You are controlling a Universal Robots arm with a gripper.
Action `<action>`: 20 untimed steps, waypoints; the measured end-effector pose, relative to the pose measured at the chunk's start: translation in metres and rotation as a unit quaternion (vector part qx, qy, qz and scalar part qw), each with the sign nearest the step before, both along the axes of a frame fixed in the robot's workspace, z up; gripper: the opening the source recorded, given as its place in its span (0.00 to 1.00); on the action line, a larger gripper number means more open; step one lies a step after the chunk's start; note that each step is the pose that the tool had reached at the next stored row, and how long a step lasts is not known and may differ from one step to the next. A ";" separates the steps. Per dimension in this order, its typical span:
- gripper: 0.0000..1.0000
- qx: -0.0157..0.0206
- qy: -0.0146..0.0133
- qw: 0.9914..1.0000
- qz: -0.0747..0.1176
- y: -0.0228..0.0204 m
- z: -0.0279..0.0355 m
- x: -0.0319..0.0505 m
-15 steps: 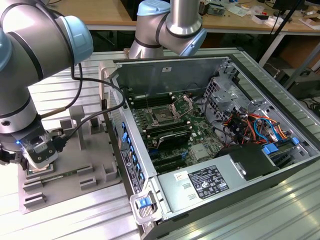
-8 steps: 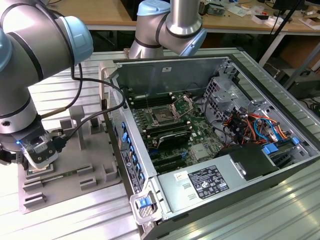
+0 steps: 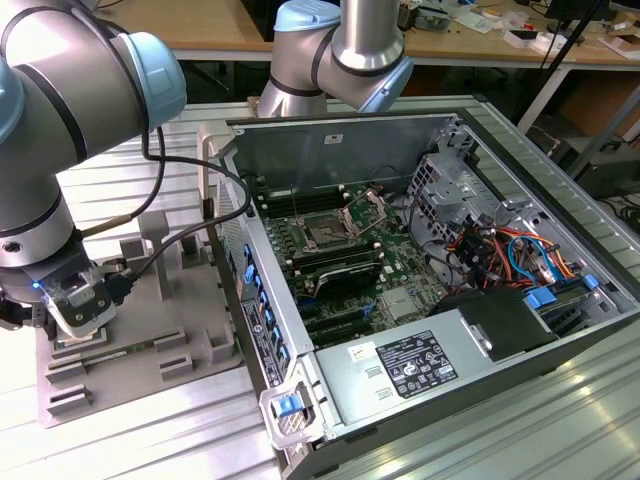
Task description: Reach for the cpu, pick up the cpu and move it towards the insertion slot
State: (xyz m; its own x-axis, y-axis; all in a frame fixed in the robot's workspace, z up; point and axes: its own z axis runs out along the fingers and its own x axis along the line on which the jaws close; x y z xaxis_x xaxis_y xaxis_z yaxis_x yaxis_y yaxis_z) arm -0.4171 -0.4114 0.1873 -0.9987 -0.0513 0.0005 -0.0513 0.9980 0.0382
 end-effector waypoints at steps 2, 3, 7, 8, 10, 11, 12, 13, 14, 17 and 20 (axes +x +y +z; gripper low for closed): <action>0.55 0.000 0.000 1.000 0.000 0.0000 0.0000 0.0000; 0.55 0.000 0.000 1.000 0.000 0.0000 -0.0001 0.0000; 0.55 0.000 0.000 1.000 0.000 0.0000 0.0005 0.0001; 0.55 0.000 0.000 1.000 0.000 0.0000 0.0014 0.0000; 0.55 0.000 0.000 1.000 0.000 0.0000 0.0026 0.0000; 0.55 0.000 0.000 1.000 0.000 0.0000 0.0032 0.0000; 0.55 0.000 0.000 1.000 0.000 0.0001 0.0035 0.0000; 0.55 0.001 0.000 1.000 0.000 0.0000 0.0039 0.0000; 0.55 0.001 0.000 1.000 0.000 0.0000 0.0040 0.0000; 0.55 0.001 0.000 1.000 0.000 0.0000 0.0045 0.0000; 0.55 0.002 0.000 1.000 0.000 0.0000 0.0049 0.0000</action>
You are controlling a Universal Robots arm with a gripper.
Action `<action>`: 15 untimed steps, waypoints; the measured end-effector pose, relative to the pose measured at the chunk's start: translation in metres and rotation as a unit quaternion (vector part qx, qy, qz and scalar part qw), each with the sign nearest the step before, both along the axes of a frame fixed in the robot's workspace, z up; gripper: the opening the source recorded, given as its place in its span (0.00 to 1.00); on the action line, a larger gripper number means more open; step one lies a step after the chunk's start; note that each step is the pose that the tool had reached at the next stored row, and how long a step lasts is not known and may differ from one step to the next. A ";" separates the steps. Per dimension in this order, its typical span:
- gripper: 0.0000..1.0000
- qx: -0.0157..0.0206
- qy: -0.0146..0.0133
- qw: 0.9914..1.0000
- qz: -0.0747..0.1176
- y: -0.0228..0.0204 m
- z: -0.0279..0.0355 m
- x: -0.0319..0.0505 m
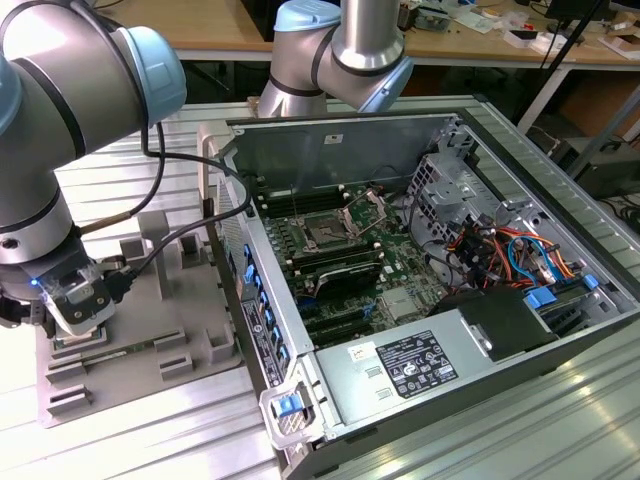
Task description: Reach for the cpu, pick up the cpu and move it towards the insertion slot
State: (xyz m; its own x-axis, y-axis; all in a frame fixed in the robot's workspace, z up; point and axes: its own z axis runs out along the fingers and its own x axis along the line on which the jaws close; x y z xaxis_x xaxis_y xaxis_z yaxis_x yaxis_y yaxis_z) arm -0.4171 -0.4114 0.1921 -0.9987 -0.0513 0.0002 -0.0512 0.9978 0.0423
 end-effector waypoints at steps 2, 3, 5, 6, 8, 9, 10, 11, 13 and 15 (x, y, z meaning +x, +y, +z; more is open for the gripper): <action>0.55 0.000 0.000 1.000 0.000 0.0000 0.0002 0.0000; 0.55 0.001 0.000 1.000 0.000 0.0000 0.0003 0.0000; 0.55 0.001 0.000 1.000 0.000 0.0000 0.0005 0.0000; 0.55 0.001 0.000 1.000 0.000 0.0000 0.0005 0.0000; 0.55 0.002 0.000 1.000 0.000 0.0000 0.0006 0.0000; 0.55 0.002 0.000 1.000 0.000 0.0000 0.0007 0.0000; 0.55 0.002 0.000 1.000 0.000 0.0000 0.0007 0.0000; 0.55 0.002 0.000 1.000 0.000 0.0000 0.0008 0.0000; 0.55 0.003 0.000 1.000 0.000 0.0000 0.0008 0.0000; 0.55 0.003 0.000 1.000 0.000 0.0000 0.0009 0.0000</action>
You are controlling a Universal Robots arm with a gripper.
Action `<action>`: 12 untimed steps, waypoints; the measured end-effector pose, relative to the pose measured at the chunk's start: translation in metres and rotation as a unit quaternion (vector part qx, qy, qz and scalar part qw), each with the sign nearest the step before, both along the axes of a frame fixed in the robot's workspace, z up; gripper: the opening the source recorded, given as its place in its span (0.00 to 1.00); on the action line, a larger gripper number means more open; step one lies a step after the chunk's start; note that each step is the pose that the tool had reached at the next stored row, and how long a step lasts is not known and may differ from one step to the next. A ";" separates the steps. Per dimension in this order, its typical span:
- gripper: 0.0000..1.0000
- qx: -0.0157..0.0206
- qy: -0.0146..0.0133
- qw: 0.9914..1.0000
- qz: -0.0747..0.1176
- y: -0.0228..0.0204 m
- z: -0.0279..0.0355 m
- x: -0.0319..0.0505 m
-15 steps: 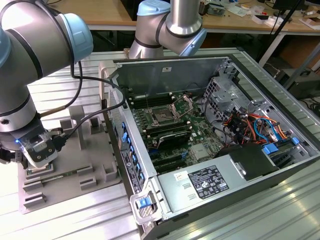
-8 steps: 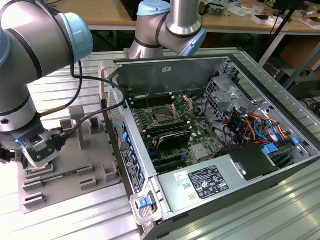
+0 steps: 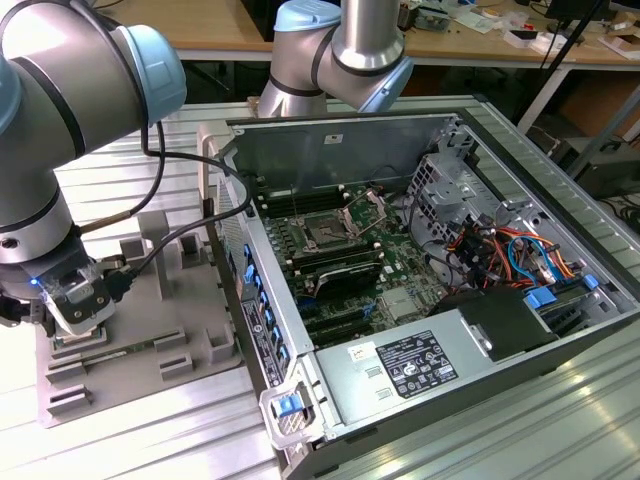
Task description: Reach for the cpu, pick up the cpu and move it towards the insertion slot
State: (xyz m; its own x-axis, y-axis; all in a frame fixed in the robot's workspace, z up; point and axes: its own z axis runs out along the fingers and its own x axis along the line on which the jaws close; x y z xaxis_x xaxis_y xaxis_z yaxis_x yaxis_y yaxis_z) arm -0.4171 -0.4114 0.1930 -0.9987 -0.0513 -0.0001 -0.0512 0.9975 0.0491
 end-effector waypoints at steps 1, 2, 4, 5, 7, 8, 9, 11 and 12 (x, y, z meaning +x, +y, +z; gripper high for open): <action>0.55 0.000 0.000 1.000 0.000 0.0000 0.0000 0.0000; 0.55 0.001 0.000 1.000 0.000 0.0000 0.0001 0.0000; 0.55 0.002 0.000 1.000 0.000 0.0000 0.0003 0.0000; 0.55 0.002 0.000 1.000 0.000 0.0000 0.0005 0.0000; 0.55 0.003 0.000 1.000 0.000 0.0000 0.0008 0.0000; 0.55 0.003 0.000 1.000 0.000 0.0000 0.0009 0.0000; 0.55 0.003 0.000 1.000 0.000 0.0000 0.0010 0.0000; 0.55 0.004 0.000 1.000 0.000 0.0000 0.0011 0.0000; 0.55 0.004 0.000 1.000 0.000 0.0000 0.0012 0.0000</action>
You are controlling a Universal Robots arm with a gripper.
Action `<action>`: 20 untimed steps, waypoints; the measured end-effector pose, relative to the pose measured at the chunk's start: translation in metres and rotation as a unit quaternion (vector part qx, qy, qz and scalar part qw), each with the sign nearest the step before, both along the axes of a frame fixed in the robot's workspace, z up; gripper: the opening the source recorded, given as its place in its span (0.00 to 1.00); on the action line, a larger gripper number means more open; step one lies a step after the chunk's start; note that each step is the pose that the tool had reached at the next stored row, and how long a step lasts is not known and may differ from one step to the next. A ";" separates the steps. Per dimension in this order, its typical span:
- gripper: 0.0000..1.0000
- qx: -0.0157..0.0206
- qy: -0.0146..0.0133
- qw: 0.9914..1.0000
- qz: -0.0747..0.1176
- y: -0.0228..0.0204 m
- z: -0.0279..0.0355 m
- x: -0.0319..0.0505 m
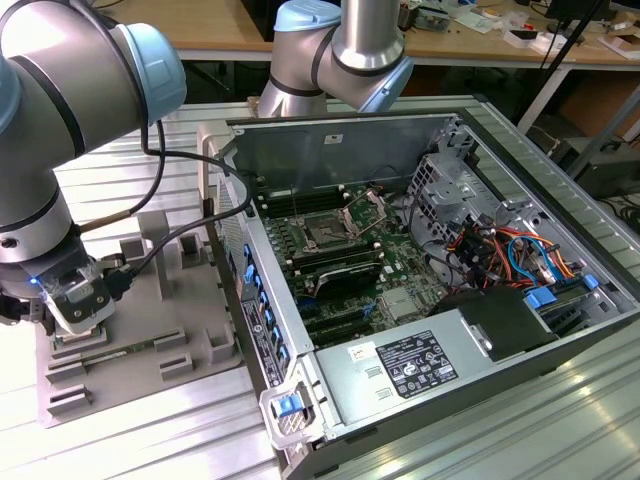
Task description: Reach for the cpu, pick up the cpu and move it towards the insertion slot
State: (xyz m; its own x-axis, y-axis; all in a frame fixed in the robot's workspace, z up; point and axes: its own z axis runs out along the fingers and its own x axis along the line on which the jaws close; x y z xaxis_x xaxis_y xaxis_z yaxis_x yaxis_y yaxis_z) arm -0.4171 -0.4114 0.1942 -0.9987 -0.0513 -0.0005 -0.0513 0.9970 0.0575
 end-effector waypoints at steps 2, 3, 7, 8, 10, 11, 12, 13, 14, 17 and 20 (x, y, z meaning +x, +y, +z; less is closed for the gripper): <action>0.55 0.001 0.000 1.000 0.000 0.0000 0.0001 0.0000; 0.55 0.001 0.000 1.000 0.000 0.0000 0.0001 0.0000; 0.55 0.002 0.000 1.000 0.000 0.0000 0.0001 0.0000; 0.55 0.003 0.000 1.000 0.000 0.0000 0.0002 0.0000; 0.55 0.003 0.000 1.000 0.000 0.0000 0.0002 0.0000; 0.55 0.004 0.000 1.000 0.000 0.0000 0.0001 0.0000; 0.55 0.004 0.000 1.000 0.000 0.0000 0.0002 0.0000; 0.55 0.005 0.000 1.000 0.000 0.0000 0.0003 0.0000; 0.55 0.005 0.000 1.000 0.000 0.0000 0.0004 0.0000; 0.55 0.006 0.000 1.000 0.000 0.0000 0.0006 0.0000; 0.55 0.008 0.000 1.000 0.000 0.0000 0.0008 0.0000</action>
State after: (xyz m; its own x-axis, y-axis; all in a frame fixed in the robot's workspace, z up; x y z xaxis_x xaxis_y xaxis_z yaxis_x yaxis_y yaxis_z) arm -0.4171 -0.4114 0.1950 -0.9987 -0.0513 -0.0012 -0.0512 0.9960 0.0728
